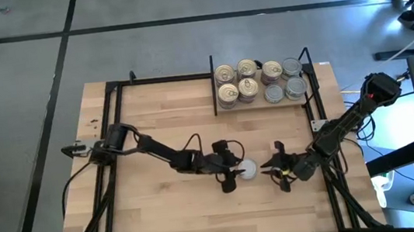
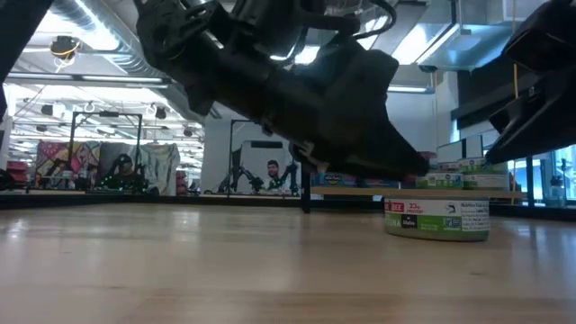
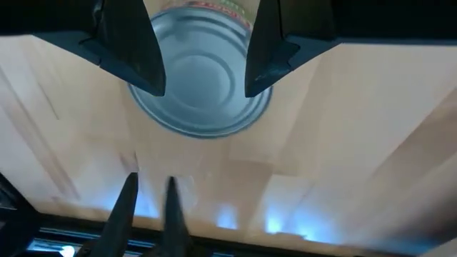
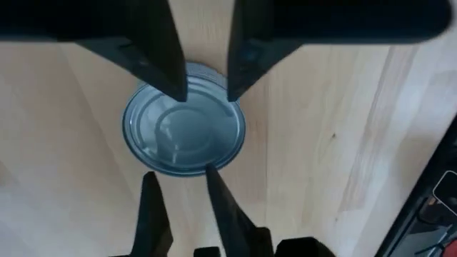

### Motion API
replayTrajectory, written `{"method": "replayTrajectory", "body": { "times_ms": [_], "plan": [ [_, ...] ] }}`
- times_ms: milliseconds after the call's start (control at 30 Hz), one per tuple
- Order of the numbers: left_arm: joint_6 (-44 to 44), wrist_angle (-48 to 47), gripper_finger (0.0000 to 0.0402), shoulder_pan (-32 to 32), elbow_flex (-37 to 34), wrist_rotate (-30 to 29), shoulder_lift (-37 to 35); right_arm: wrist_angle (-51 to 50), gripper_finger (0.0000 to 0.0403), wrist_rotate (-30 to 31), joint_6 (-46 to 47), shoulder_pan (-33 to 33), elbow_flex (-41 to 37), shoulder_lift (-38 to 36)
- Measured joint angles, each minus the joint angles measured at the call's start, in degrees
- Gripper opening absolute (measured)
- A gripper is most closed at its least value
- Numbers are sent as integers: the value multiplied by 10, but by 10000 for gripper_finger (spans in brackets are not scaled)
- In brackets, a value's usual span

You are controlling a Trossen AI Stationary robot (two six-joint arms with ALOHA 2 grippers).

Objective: Stack canned seafood by type on shelf
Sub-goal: Stack the green tuna can on top of the green tuna can

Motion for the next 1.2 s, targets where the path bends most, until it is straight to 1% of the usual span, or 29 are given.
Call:
{"method": "replayTrajectory", "body": {
  "times_ms": [167,233,333,467,733,933,1100,1200],
  "plan": [
    [16,7,191,0,0,0,13,5,174,-5,0,-10,0,0],
    [20,4,191,0,-1,0,16,4,194,-6,0,-10,0,0],
    [21,7,191,0,-1,0,16,3,210,-7,0,-9,0,0],
    [28,1,191,0,-1,0,16,3,218,-6,0,-10,0,0],
    [30,4,191,0,-1,-2,22,1,218,-1,0,-10,0,0],
    [43,-3,191,0,-1,1,13,0,218,-2,-1,-9,1,0],
    [46,-14,191,0,-2,1,12,11,218,3,-35,-9,1,0],
    [49,1,191,-4,-14,0,12,30,218,3,-62,-9,1,0]
  ]
}}
